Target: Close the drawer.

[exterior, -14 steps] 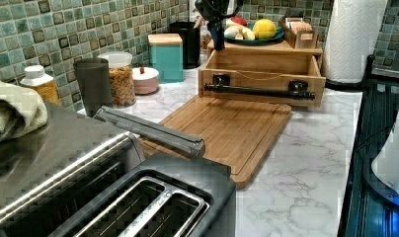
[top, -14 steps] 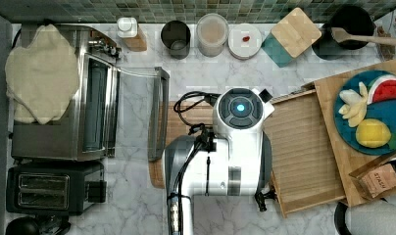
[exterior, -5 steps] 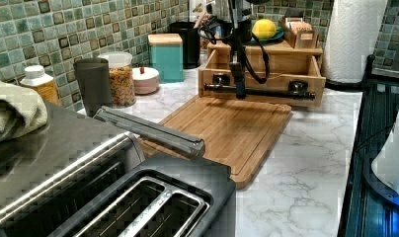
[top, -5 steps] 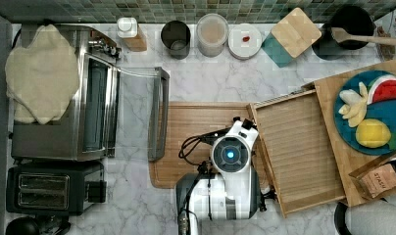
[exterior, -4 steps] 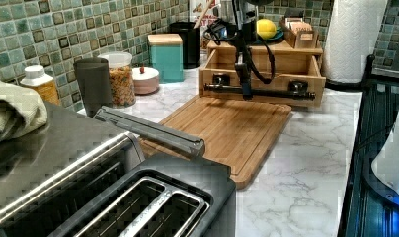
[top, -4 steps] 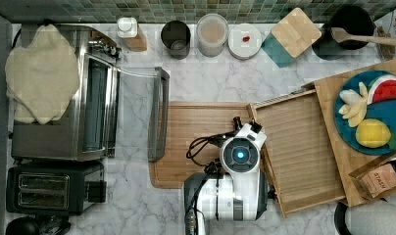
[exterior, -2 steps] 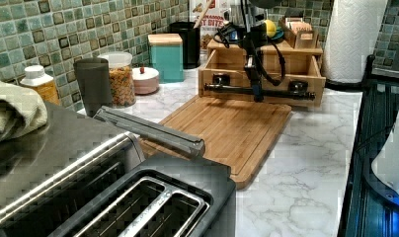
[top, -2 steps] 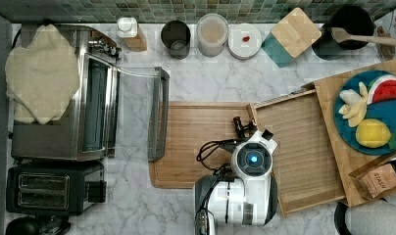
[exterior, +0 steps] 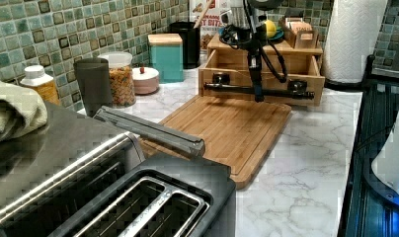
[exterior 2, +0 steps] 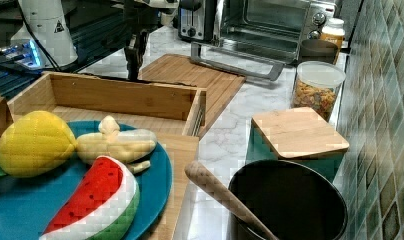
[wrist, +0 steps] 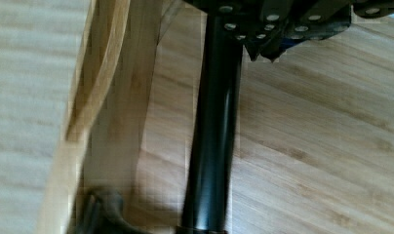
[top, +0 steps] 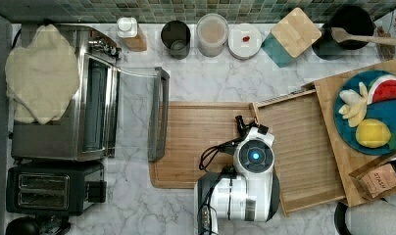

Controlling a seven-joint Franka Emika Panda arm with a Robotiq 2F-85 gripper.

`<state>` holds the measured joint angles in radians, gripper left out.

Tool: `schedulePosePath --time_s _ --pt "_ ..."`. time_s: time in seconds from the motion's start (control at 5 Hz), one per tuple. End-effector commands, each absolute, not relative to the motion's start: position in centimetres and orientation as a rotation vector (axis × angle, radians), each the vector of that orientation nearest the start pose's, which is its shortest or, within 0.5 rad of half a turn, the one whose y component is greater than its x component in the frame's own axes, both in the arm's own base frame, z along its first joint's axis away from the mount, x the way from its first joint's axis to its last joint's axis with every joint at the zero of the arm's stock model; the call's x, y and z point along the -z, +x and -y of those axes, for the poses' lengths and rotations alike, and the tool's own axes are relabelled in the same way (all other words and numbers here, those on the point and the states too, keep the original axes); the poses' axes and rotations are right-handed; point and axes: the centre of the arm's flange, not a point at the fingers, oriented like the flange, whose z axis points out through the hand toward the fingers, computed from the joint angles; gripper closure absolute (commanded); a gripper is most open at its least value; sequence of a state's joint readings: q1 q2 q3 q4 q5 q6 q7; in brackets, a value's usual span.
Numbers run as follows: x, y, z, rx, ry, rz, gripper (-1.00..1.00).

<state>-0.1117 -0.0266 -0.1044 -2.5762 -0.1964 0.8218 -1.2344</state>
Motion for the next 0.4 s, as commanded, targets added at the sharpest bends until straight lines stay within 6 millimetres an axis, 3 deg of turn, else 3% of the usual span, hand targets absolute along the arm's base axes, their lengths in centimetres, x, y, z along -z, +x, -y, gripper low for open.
schedulePosePath --time_s 0.2,0.4 --pt "-30.2 47.4 29.5 -0.182 -3.209 0.577 1.00" --pt "-31.2 47.4 34.7 -0.135 -3.221 0.500 1.00"
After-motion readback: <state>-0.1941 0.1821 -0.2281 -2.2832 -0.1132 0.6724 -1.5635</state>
